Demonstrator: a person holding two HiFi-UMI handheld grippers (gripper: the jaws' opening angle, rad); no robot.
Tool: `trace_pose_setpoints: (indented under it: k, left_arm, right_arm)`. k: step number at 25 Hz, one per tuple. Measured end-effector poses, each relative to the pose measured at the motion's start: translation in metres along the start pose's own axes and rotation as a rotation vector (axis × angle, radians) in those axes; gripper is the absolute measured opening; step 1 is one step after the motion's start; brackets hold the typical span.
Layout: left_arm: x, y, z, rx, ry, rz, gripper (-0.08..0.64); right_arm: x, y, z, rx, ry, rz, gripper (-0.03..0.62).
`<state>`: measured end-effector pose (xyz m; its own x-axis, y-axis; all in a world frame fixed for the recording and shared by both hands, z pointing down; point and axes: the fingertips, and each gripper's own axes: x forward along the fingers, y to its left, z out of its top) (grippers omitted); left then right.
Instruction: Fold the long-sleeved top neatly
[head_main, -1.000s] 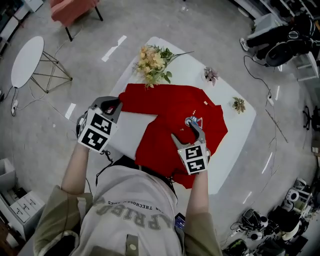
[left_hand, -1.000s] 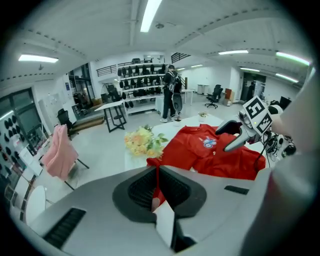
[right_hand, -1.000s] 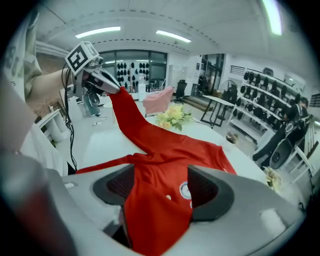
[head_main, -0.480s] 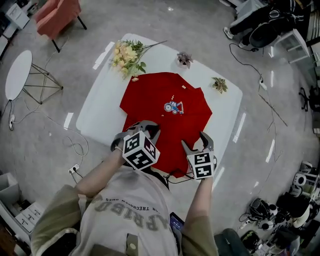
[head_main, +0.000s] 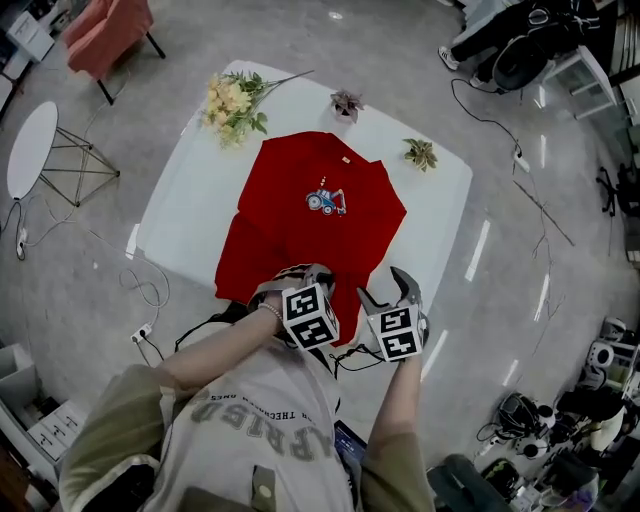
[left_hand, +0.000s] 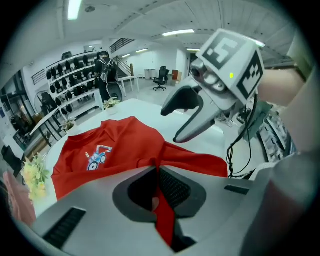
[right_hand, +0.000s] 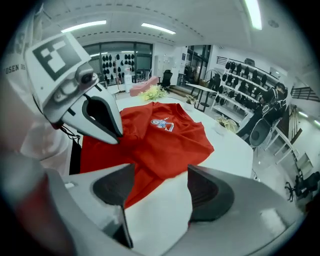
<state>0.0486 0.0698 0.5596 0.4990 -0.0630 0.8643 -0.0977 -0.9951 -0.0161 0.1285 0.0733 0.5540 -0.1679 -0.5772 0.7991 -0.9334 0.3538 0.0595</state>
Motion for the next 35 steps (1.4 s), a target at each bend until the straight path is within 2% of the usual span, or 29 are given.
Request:
trace_pose_setpoints:
  k: [4, 6, 8, 9, 11, 13, 16, 19, 21, 22, 23, 24, 25, 27, 29, 32, 35]
  left_arm:
    - [0.020, -0.016, -0.010, 0.094, 0.033, 0.011, 0.025]
    - [0.017, -0.026, -0.013, 0.146, 0.018, -0.022, 0.039]
    - [0.001, -0.037, -0.015, 0.207, -0.017, -0.078, 0.191]
    - [-0.011, -0.039, -0.015, 0.232, -0.037, -0.097, 0.244]
    - [-0.036, -0.035, -0.022, 0.228, -0.071, -0.114, 0.255]
    - [-0.056, -0.016, -0.038, 0.145, -0.076, -0.094, 0.261]
    - [-0.064, 0.043, -0.080, -0.044, -0.024, 0.034, 0.262]
    - [-0.056, 0.096, -0.122, -0.245, 0.059, 0.145, 0.261]
    - [-0.048, 0.112, -0.140, -0.372, 0.095, 0.153, 0.261]
    - [-0.044, 0.115, -0.146, -0.428, 0.107, 0.143, 0.257]
    - [-0.041, 0.115, -0.151, -0.472, 0.115, 0.128, 0.230]
    - [-0.039, 0.114, -0.153, -0.499, 0.117, 0.112, 0.171]
    - [-0.038, 0.113, -0.155, -0.508, 0.115, 0.103, 0.117]
    - [-0.041, 0.110, -0.157, -0.497, 0.102, 0.100, 0.039]
    - [-0.048, 0.109, -0.158, -0.494, 0.080, 0.099, 0.025]
    - [-0.067, 0.107, -0.161, -0.511, 0.044, 0.108, 0.023]
    - [-0.076, 0.102, -0.178, -0.505, 0.066, 0.116, 0.023]
  right_arm:
    - [0.000, -0.003, -0.012, -0.012, 0.024, 0.015, 0.334]
    - [0.002, -0.003, -0.012, -0.016, 0.020, 0.022, 0.334]
    - [0.004, -0.001, -0.010, -0.013, 0.027, 0.032, 0.334]
    - [0.005, 0.001, -0.009, -0.013, 0.033, 0.037, 0.334]
    - [0.009, 0.005, -0.003, -0.017, 0.032, 0.048, 0.334]
    - [0.013, 0.011, 0.006, -0.016, 0.015, 0.060, 0.334]
    - [0.017, 0.023, 0.025, 0.013, -0.029, 0.098, 0.334]
    - [0.033, 0.041, 0.034, 0.061, -0.020, 0.152, 0.334]
    - [0.047, 0.049, 0.032, 0.090, 0.029, 0.164, 0.319]
    - [0.054, 0.052, 0.029, 0.106, 0.060, 0.171, 0.263]
    - [0.059, 0.056, 0.026, 0.121, 0.090, 0.180, 0.233]
    - [0.063, 0.059, 0.024, 0.132, 0.115, 0.188, 0.197]
    - [0.065, 0.061, 0.022, 0.137, 0.135, 0.192, 0.128]
    - [0.064, 0.063, 0.020, 0.136, 0.150, 0.195, 0.050]
    - [0.058, 0.062, 0.022, 0.134, 0.139, 0.195, 0.023]
    - [0.041, 0.053, 0.022, 0.121, 0.121, 0.159, 0.020]
    - [0.030, 0.043, 0.008, 0.136, 0.135, 0.115, 0.020]
